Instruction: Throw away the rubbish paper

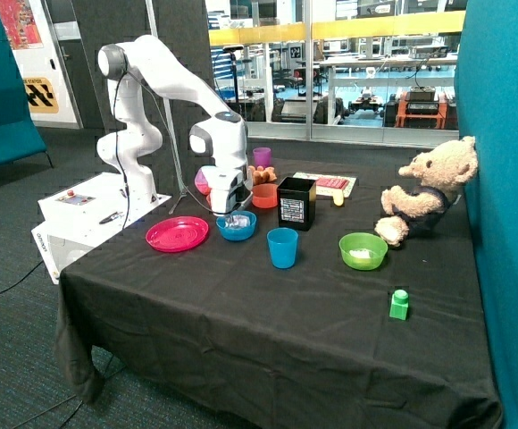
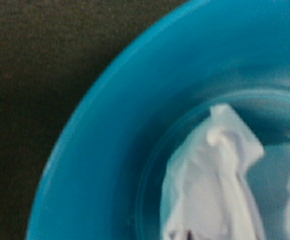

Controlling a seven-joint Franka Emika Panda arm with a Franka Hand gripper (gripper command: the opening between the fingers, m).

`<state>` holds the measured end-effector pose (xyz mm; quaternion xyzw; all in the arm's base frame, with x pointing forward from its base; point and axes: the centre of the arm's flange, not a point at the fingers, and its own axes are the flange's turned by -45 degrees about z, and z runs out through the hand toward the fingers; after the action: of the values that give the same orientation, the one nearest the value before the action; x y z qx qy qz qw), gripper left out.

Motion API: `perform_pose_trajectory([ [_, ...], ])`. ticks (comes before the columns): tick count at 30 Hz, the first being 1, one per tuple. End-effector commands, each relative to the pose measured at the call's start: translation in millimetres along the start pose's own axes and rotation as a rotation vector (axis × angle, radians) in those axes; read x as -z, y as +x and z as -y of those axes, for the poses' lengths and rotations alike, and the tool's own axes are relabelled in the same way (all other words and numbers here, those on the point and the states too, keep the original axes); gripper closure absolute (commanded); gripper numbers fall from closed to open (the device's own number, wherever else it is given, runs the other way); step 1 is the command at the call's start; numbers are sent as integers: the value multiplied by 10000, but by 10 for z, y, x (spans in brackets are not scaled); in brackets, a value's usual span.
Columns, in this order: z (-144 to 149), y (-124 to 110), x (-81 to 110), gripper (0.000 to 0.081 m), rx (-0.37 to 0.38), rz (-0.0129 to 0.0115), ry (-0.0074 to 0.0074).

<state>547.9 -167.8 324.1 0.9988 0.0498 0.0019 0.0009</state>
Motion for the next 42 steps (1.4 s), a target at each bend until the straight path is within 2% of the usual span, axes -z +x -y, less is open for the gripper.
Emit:
perform_pose_trajectory([
  [1, 27, 75, -46, 171, 33, 38, 21],
  [16, 63, -29, -207, 187, -243, 38, 20],
  [42, 57, 0, -240, 226, -261, 38, 20],
])
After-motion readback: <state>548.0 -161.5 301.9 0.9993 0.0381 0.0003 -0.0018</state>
